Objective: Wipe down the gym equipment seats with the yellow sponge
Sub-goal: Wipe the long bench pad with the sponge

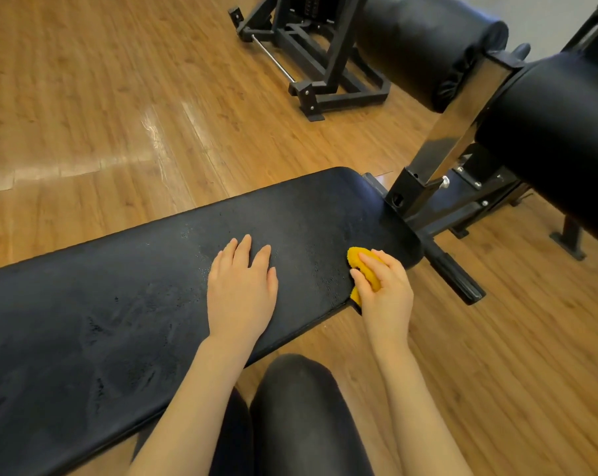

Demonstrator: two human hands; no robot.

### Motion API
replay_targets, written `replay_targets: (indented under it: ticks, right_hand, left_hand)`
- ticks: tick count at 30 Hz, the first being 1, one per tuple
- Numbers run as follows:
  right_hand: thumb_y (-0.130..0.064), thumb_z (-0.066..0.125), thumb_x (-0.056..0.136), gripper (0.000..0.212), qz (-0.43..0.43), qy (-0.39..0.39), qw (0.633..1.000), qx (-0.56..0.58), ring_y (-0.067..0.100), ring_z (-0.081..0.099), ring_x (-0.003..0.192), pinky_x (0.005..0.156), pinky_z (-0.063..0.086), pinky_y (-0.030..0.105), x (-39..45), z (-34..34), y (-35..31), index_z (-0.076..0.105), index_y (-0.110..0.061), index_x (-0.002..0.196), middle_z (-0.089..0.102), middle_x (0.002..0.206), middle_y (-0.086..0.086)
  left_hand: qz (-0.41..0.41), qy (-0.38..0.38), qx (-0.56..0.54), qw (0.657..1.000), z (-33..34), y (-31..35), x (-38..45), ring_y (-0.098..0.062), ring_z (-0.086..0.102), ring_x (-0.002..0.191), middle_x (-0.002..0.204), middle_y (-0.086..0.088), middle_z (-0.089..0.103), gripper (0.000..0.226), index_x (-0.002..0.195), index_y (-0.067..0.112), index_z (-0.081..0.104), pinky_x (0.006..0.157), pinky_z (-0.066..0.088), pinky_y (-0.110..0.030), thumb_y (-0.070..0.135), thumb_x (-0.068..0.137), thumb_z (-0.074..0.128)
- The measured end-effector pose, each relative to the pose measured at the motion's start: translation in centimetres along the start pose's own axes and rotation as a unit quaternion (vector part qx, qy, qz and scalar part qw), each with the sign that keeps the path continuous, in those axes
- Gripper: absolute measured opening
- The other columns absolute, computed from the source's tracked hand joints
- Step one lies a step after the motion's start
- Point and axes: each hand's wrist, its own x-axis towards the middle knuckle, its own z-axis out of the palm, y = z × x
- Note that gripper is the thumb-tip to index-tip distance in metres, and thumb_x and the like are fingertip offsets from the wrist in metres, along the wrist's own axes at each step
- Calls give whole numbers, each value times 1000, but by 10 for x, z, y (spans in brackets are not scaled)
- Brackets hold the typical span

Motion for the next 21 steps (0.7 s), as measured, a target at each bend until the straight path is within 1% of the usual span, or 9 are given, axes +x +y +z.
replay_targets:
  ticks: [3,5,7,11,16,21]
  right_hand:
    - [-18,65,90,33,52,-10,999,12,17,52,121,101,35,22,0,-8,-16,65,-15,123,56,134,3]
    - [-18,64,91,32,82,-12,996,22,16,53,119,99,33,18,-1,-18,-33,65,-15,123,56,133,2]
    - [-18,64,91,32,106,-7,994,35,15,52,118,97,32,16,-1,-33,-55,66,-14,123,56,132,1]
    - [-18,66,90,29,108,-22,993,31,16,53,117,99,36,22,-5,-76,-102,69,-14,119,58,130,1]
    - [-19,65,91,29,166,-63,984,34,14,53,115,97,34,19,-24,-154,-177,68,-15,120,58,128,-1]
    - [-17,65,91,27,183,-64,980,52,15,55,113,96,36,19,-33,-227,-246,69,-17,117,60,123,0]
  left_hand:
    - [-2,-69,2,998,-11,3,1,-30,28,143,153,-11,35,46,143,21,45,115,24,-42,35,100,45]
    - [-8,-121,16,993,-27,4,1,-28,23,145,156,-9,28,48,147,23,38,115,24,-41,37,101,40]
    - [-8,-152,28,988,-51,7,-1,-28,22,145,157,-10,26,48,148,24,35,115,26,-40,37,102,38]
    - [-8,-209,32,977,-117,23,-6,-26,20,145,158,-8,23,47,149,26,32,114,26,-37,36,103,36]
    - [-2,-230,7,973,-228,71,-5,-21,24,144,157,-3,26,46,148,28,33,112,30,-35,34,103,37]
    - [34,-212,-20,977,-333,125,11,-20,30,141,155,-5,32,45,146,25,40,109,33,-37,29,101,43]
